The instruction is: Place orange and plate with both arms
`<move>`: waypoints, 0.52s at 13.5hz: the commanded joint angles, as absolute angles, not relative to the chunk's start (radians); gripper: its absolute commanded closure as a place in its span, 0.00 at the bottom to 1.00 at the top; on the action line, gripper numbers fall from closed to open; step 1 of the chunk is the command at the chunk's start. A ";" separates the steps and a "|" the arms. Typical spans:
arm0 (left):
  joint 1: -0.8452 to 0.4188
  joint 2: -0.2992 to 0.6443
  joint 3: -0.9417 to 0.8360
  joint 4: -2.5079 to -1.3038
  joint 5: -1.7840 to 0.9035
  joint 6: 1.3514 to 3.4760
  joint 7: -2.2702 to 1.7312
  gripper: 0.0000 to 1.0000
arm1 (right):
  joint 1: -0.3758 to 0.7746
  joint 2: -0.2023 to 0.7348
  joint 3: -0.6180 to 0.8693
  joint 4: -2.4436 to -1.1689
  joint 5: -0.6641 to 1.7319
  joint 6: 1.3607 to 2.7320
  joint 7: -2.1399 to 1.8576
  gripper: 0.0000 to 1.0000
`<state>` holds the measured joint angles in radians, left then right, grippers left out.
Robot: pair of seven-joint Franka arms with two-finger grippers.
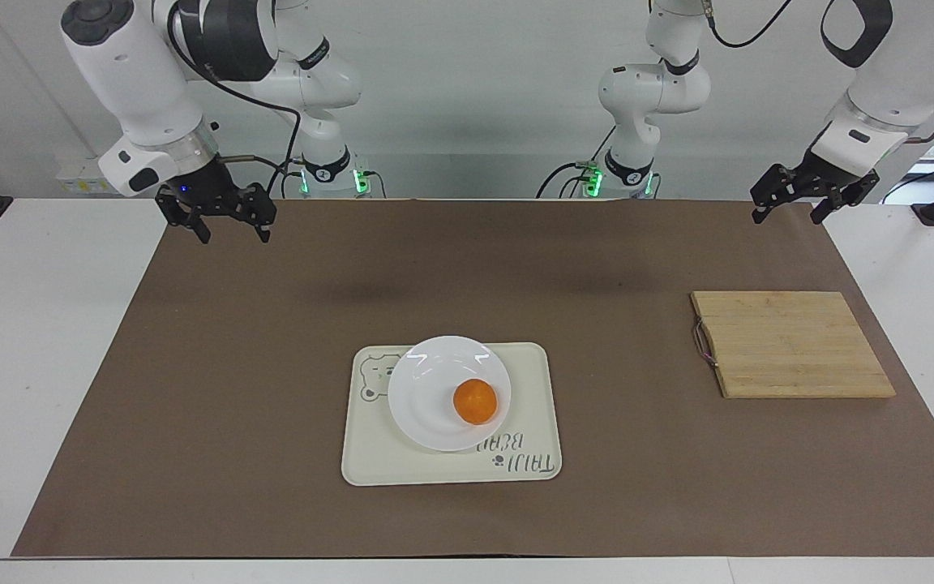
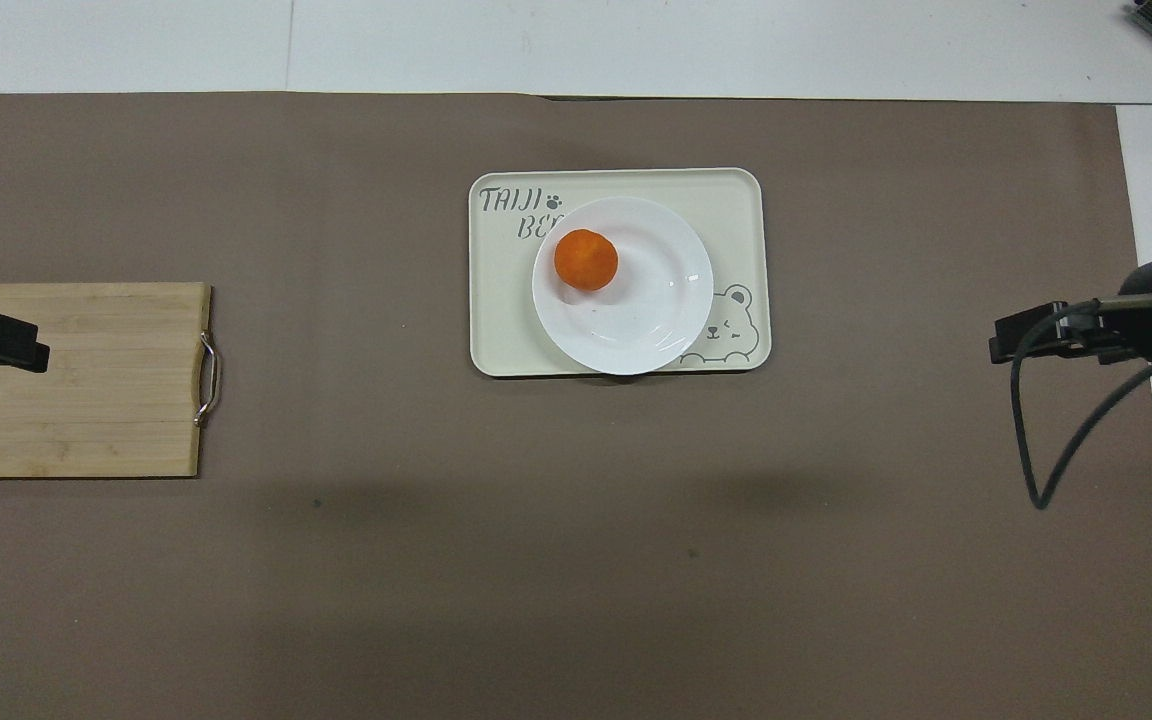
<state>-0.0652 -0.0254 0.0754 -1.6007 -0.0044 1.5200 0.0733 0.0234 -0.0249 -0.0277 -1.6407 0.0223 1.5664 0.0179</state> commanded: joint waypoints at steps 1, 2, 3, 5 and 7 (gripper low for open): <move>-0.066 -0.037 0.075 -1.600 0.011 1.516 0.063 0.00 | 0.020 -0.017 -0.029 -1.542 -0.003 1.465 0.026 0.00; -0.066 -0.035 0.075 -1.600 0.011 1.514 0.063 0.00 | 0.017 -0.023 -0.032 -1.545 -0.005 1.465 0.026 0.00; -0.066 -0.037 0.075 -1.600 0.011 1.514 0.063 0.00 | 0.003 -0.041 -0.037 -1.557 -0.003 1.466 0.023 0.00; -0.066 -0.037 0.075 -1.600 0.011 1.516 0.063 0.00 | 0.000 -0.055 -0.038 -1.574 -0.003 1.462 0.017 0.00; -0.066 -0.037 0.075 -1.600 0.011 1.516 0.063 0.00 | 0.002 -0.064 -0.038 -1.591 -0.006 1.466 0.003 0.00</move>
<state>-0.0652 -0.0254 0.0754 -1.6007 -0.0044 1.5200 0.0733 0.0053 -0.0385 -0.0428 -1.5621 0.0185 1.4707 0.0171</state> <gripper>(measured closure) 0.000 0.000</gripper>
